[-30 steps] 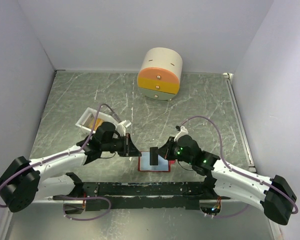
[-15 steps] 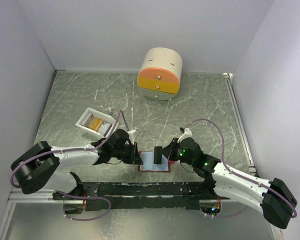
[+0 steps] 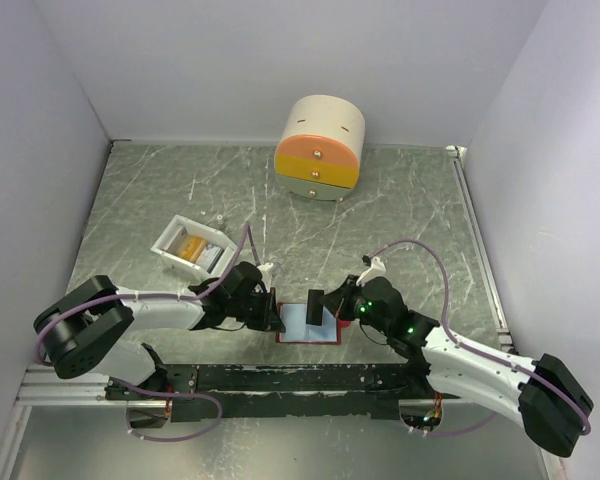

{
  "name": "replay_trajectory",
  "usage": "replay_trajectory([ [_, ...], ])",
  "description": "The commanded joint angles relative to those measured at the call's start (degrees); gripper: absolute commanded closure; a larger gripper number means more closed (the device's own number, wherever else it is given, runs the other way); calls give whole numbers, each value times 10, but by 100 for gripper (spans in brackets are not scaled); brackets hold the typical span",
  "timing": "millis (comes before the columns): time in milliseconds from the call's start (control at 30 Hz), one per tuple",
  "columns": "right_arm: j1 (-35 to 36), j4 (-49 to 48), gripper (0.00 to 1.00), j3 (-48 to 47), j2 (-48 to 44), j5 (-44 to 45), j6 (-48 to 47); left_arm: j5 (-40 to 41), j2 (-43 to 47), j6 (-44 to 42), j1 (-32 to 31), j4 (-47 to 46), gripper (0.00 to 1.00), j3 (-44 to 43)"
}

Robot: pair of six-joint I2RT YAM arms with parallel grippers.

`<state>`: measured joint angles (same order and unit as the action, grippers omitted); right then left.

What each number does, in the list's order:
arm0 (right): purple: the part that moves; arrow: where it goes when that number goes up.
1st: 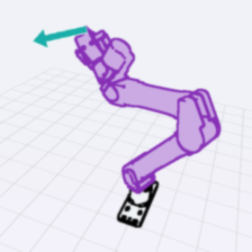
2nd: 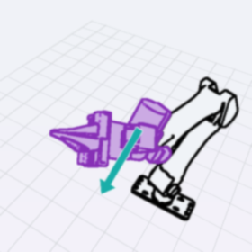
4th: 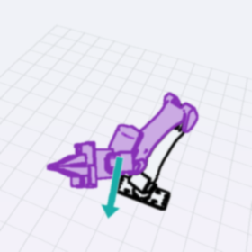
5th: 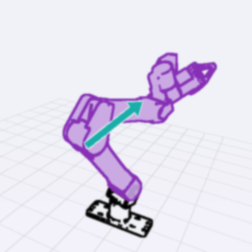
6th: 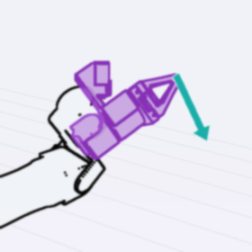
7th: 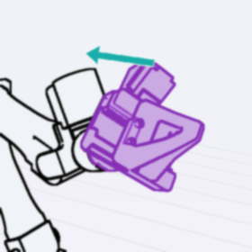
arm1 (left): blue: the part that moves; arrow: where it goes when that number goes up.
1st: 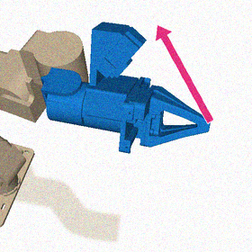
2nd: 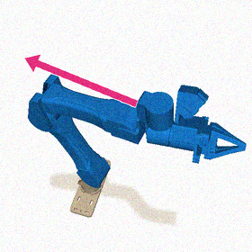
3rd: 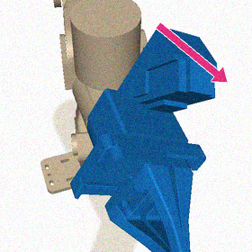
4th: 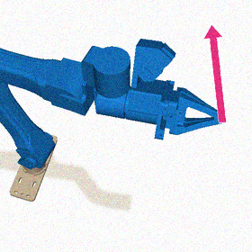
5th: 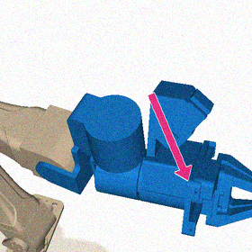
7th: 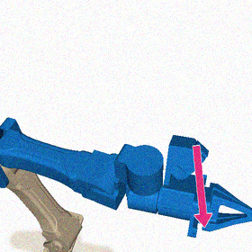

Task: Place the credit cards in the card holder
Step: Insert the credit card into the card holder.

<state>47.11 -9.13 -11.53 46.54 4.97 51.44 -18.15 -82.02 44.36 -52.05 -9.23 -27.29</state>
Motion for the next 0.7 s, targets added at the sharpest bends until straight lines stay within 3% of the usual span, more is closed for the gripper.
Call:
replay_trajectory([
  [0, -4, -33, 100, 12, 4, 12, -1, 19, -1, -9, -6, -17, 93, 8],
  [667, -9, -114, 100, 63, 30, -21, 26, 28, -2, -4, -11, -17, 93, 14],
])
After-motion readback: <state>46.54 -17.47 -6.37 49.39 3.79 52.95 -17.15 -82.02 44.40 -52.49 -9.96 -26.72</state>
